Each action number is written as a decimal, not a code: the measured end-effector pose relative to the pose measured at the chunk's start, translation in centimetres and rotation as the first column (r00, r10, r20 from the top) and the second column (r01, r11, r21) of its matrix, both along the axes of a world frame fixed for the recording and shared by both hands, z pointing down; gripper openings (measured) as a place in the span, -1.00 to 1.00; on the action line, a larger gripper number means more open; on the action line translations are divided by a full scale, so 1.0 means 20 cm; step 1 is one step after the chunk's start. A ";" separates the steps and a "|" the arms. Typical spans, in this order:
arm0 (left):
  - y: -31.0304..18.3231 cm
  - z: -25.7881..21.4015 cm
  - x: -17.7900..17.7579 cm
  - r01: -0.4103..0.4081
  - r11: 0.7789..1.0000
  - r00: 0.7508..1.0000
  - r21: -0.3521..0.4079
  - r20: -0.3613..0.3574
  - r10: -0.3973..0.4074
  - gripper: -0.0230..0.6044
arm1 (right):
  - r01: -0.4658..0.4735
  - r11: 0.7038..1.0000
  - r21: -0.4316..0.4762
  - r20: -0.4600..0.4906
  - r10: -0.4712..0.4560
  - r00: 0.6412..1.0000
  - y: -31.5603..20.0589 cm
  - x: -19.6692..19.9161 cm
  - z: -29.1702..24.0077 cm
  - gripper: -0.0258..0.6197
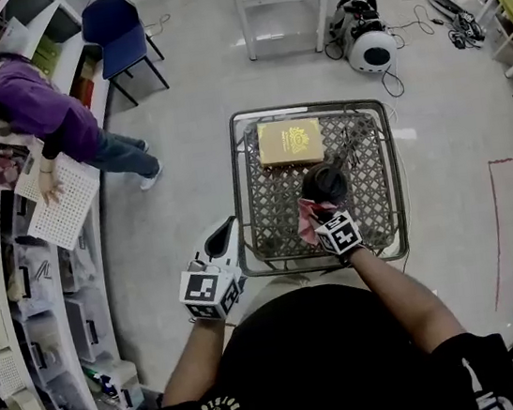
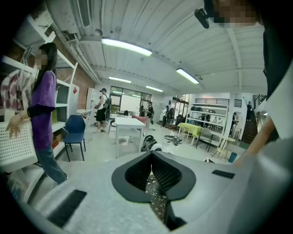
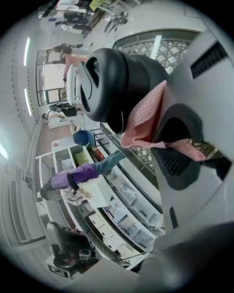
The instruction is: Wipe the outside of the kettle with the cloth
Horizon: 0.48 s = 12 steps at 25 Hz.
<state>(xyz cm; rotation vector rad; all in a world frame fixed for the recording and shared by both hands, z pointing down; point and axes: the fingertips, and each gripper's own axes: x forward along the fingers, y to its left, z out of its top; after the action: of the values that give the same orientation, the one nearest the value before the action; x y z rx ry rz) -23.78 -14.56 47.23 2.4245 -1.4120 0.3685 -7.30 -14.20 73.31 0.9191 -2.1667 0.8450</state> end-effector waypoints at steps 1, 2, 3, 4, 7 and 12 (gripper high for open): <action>0.01 0.01 -0.03 0.006 1.000 1.000 -0.004 0.002 -0.006 -0.90 | -0.038 0.999 -0.009 0.007 0.038 0.999 -0.02 -0.01 0.01 -0.84; 0.01 0.02 -0.05 0.011 1.000 1.000 -0.008 0.003 -0.011 -0.90 | -0.074 0.997 -0.018 0.015 0.074 0.997 -0.03 -0.01 0.01 -0.84; 0.02 0.03 -0.07 0.015 1.000 1.000 -0.013 0.004 -0.015 -0.90 | -0.102 0.994 -0.023 0.019 0.103 0.995 -0.04 0.00 0.02 -0.84; 0.02 0.03 -0.08 0.018 1.000 1.000 -0.016 0.005 -0.018 -0.90 | -0.118 0.993 -0.023 0.018 0.118 0.993 -0.05 0.01 0.02 -0.84; 0.02 0.04 -0.09 0.012 1.000 1.000 -0.012 0.006 -0.012 -0.90 | -0.113 0.994 -0.005 0.005 0.113 0.994 -0.05 0.04 0.02 -0.84; 0.00 0.05 0.00 -0.007 1.000 1.000 -0.007 -0.003 0.007 -0.90 | -0.115 0.993 0.008 -0.009 0.115 0.993 -0.03 0.16 0.02 -0.84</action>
<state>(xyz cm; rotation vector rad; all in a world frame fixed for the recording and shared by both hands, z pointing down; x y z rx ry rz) -23.77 -14.52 48.30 2.4240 -1.3986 0.3705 -4.09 -14.81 73.81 1.0577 -2.1268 0.8855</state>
